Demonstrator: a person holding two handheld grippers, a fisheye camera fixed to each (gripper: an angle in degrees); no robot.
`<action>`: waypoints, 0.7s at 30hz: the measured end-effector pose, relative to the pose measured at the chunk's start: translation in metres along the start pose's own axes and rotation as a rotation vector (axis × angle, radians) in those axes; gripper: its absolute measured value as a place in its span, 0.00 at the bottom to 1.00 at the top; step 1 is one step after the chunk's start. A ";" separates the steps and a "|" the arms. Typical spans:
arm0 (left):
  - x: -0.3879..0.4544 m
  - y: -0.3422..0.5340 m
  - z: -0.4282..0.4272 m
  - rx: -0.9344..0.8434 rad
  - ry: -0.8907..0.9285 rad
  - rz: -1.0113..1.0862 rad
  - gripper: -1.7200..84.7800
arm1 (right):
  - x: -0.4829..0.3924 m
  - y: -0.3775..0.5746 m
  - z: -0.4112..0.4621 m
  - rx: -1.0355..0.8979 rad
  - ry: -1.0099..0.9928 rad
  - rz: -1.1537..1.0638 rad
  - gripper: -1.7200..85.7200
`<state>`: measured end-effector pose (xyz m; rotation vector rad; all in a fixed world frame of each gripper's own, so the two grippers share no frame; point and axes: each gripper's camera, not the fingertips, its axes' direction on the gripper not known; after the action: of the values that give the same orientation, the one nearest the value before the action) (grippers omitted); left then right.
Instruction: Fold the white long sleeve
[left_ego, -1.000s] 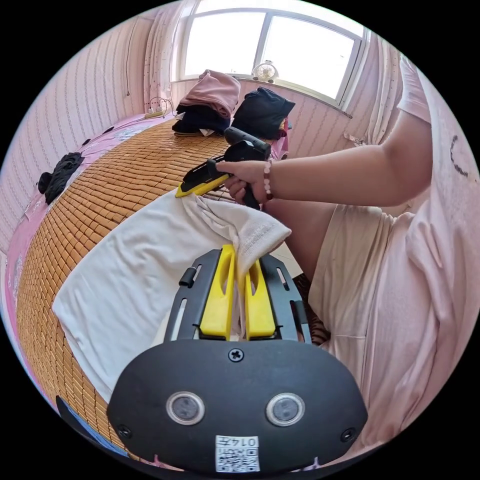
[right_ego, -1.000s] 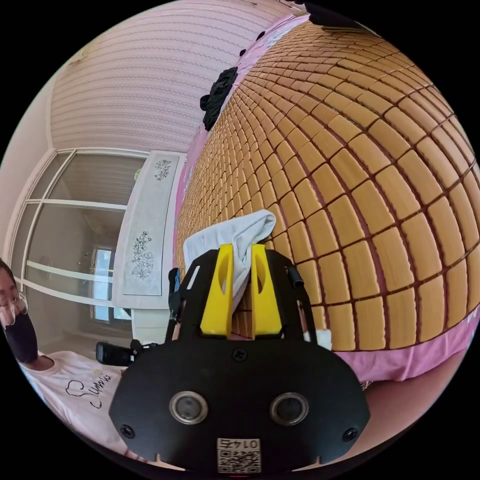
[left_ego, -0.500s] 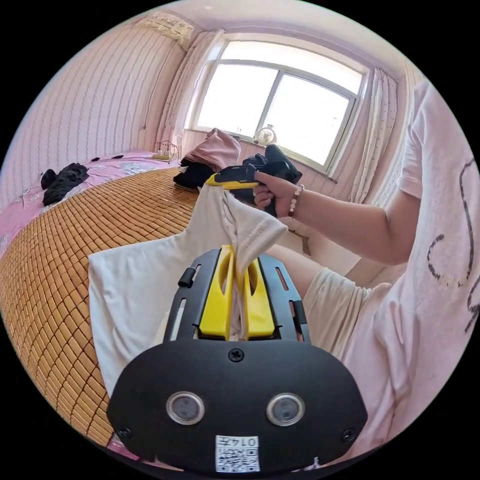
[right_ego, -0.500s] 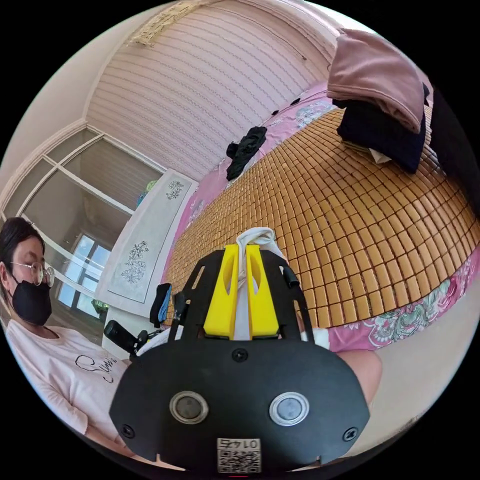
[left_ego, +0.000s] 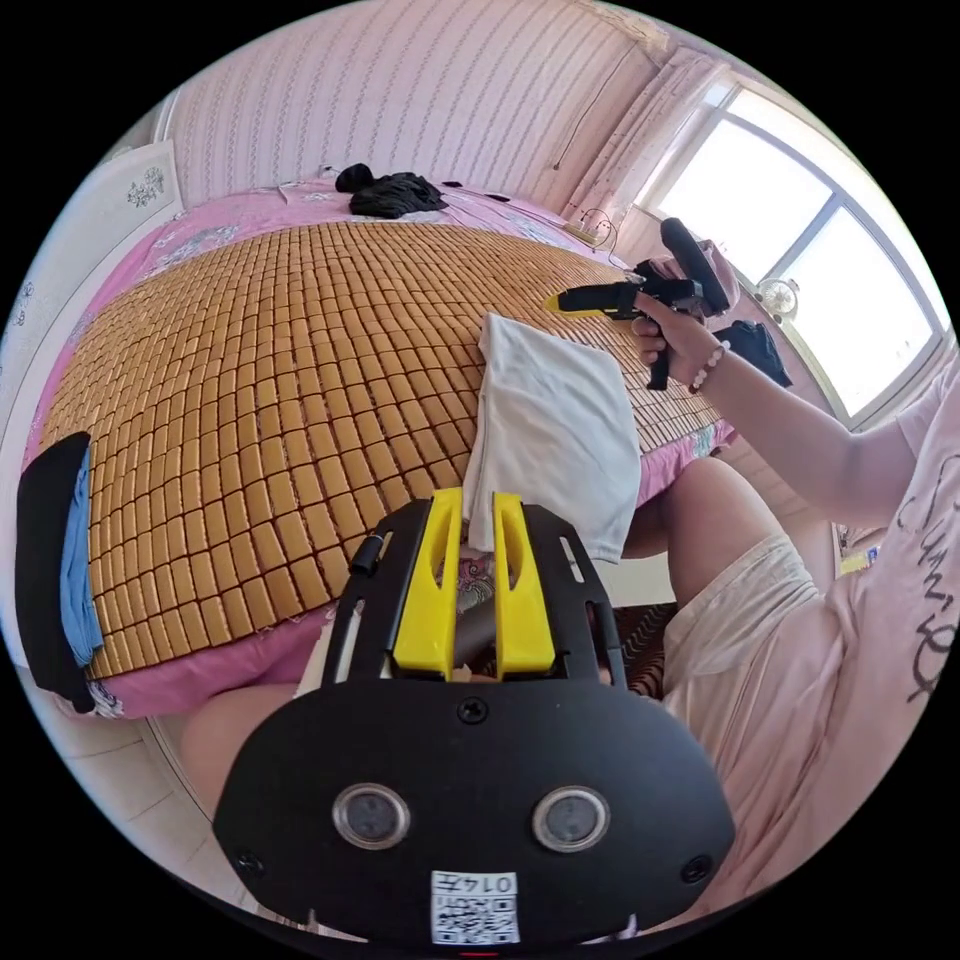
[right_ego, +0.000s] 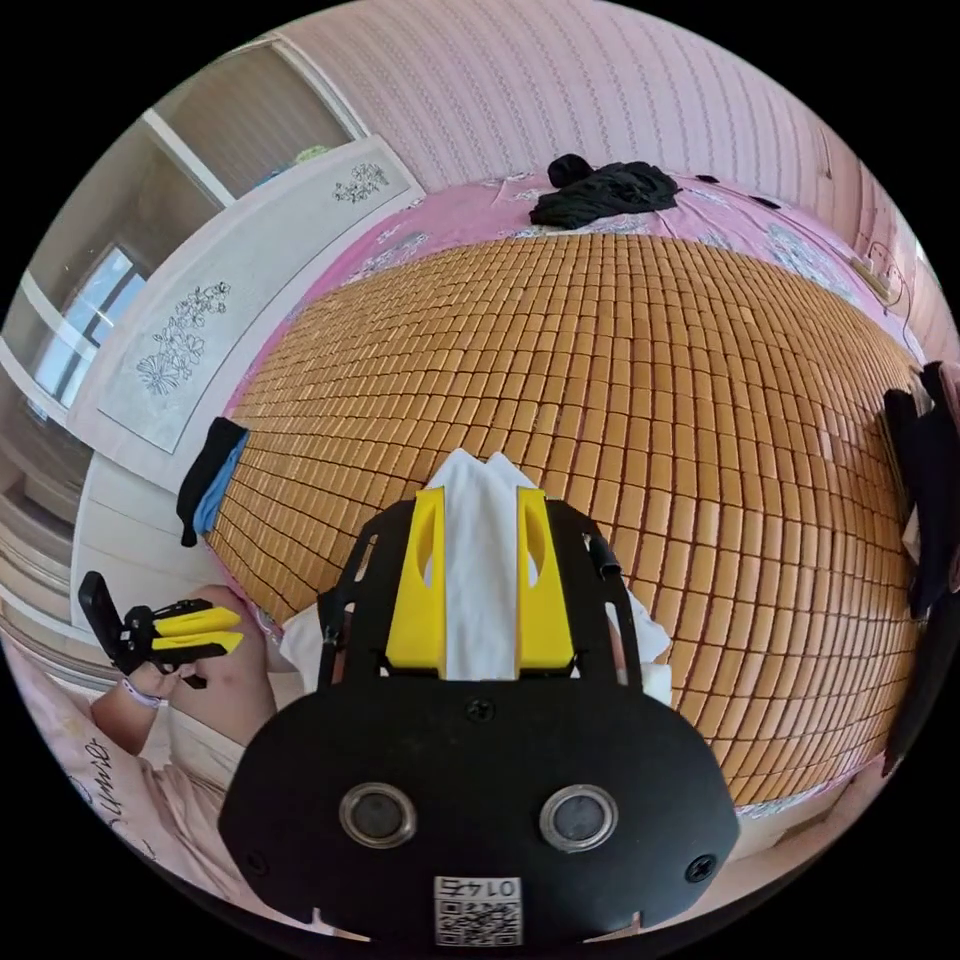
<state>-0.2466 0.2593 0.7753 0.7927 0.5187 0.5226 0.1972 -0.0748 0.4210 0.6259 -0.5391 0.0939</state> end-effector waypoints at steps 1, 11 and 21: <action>-0.002 -0.003 0.002 0.010 -0.007 -0.006 0.10 | -0.014 -0.005 0.009 -0.019 0.058 -0.064 0.15; 0.019 -0.037 0.052 -0.127 -0.027 0.044 0.15 | -0.072 -0.024 0.085 -0.181 0.161 -0.256 0.03; 0.027 -0.046 0.036 -0.089 -0.026 0.058 0.15 | -0.065 -0.026 0.074 -0.106 0.142 -0.157 0.04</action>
<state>-0.1933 0.2297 0.7544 0.7302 0.4468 0.5841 0.1139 -0.1341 0.4243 0.5517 -0.3541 -0.0377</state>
